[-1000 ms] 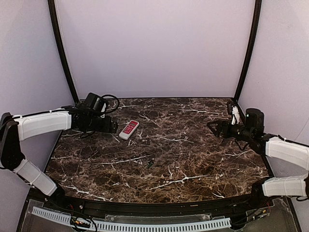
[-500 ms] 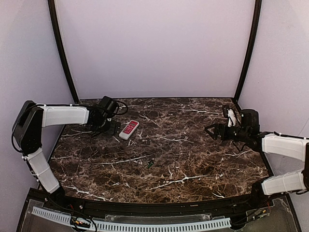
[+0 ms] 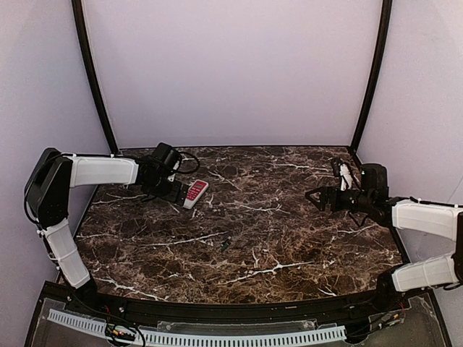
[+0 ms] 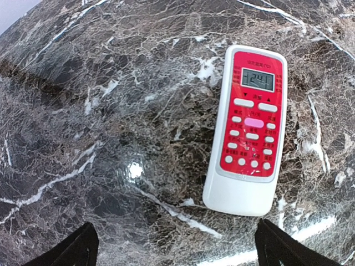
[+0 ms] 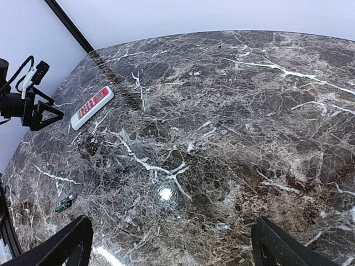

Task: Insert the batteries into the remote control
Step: Pick up the remote control from the center of the board.

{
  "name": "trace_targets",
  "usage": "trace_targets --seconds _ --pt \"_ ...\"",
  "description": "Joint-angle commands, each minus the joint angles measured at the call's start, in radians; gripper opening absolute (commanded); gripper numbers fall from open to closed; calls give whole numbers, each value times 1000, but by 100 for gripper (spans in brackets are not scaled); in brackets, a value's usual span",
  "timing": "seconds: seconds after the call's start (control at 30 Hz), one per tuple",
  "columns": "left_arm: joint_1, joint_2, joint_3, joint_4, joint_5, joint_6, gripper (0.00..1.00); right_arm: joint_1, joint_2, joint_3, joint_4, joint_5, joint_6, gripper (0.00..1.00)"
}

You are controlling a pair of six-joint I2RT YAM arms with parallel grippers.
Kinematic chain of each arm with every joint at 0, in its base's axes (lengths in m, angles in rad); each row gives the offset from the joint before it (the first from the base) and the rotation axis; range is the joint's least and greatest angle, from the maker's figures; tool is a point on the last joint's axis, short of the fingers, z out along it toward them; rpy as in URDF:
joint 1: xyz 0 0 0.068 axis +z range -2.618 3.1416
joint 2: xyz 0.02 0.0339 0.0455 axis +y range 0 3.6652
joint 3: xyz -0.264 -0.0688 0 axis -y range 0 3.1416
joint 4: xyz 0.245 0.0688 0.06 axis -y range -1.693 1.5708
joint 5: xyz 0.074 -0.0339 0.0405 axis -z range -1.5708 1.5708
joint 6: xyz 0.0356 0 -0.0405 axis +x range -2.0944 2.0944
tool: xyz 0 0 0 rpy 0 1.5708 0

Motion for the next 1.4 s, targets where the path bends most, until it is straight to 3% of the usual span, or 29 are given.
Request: trace_targets --seconds 0.0,0.43,0.67,0.87,1.37 --pt "19 21 27 -34 53 55 100 -6 5 15 25 -47 -24 99" --pt "73 129 90 -53 147 113 100 -10 -24 -8 56 -90 -30 99" --pt "64 139 90 -20 341 132 100 -16 0 -7 64 -104 -32 99" --pt "31 153 98 -11 319 156 100 -20 14 -4 75 -116 -27 99" --pt "-13 271 178 -47 186 137 75 -24 -20 -9 77 -130 -20 99"
